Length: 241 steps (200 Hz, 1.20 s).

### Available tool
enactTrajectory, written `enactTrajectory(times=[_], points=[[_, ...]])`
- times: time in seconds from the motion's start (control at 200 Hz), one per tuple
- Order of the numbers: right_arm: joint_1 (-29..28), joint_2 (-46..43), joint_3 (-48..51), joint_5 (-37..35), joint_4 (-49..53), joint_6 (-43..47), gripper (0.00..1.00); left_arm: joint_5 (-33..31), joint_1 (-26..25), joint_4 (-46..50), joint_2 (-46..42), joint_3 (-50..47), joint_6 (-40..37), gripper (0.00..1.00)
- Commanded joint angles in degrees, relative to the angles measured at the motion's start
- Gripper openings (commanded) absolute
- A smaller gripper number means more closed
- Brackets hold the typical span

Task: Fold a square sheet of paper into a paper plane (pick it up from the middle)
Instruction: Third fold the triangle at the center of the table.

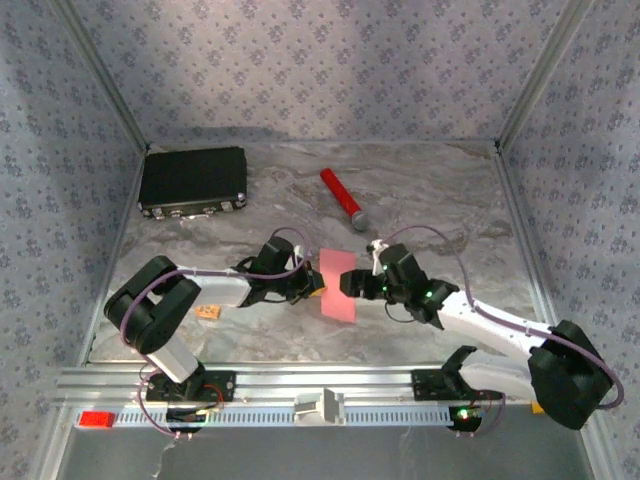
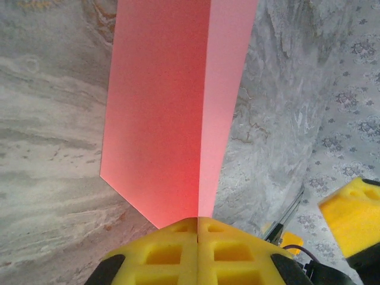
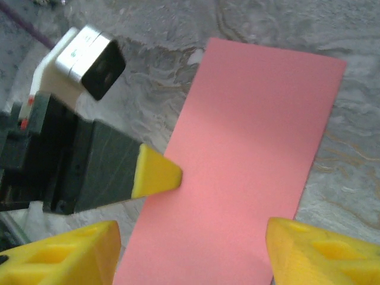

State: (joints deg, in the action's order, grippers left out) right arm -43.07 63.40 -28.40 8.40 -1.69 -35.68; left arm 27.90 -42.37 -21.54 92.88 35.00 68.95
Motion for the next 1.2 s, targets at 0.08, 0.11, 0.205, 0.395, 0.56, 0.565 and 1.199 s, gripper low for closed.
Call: enactTrajectory(times=[0.08,0.11,0.205,0.395,0.56,0.565,1.199], points=[[-8.11,0.73,-0.30,-10.99,0.78,15.41,0.75,1.09,0.69,1.11,-1.73,1.30,0.88,0.05],[-9.40,1.03,0.08,-11.47,-0.41,16.86,0.74,0.93,0.61,1.13,-1.86,1.29,0.84,0.05],[-14.86,2.65,1.06,-13.89,-4.16,24.05,0.69,0.84,0.70,1.32,-2.07,1.45,0.70,0.05],[-24.89,7.45,1.61,-24.06,-9.31,34.62,0.65,0.84,0.68,1.39,-2.17,1.51,0.79,0.05],[-29.93,13.56,0.10,-35.65,-11.46,38.04,0.66,0.84,0.65,1.38,-2.18,1.73,0.76,0.05],[-29.99,13.80,0.02,-36.00,-11.52,38.09,0.66,0.84,0.68,1.35,-2.18,1.73,0.75,0.05],[-34.37,18.05,0.20,-45.97,-14.39,37.20,0.40,0.94,0.64,0.46,-1.90,1.47,0.84,0.05]])
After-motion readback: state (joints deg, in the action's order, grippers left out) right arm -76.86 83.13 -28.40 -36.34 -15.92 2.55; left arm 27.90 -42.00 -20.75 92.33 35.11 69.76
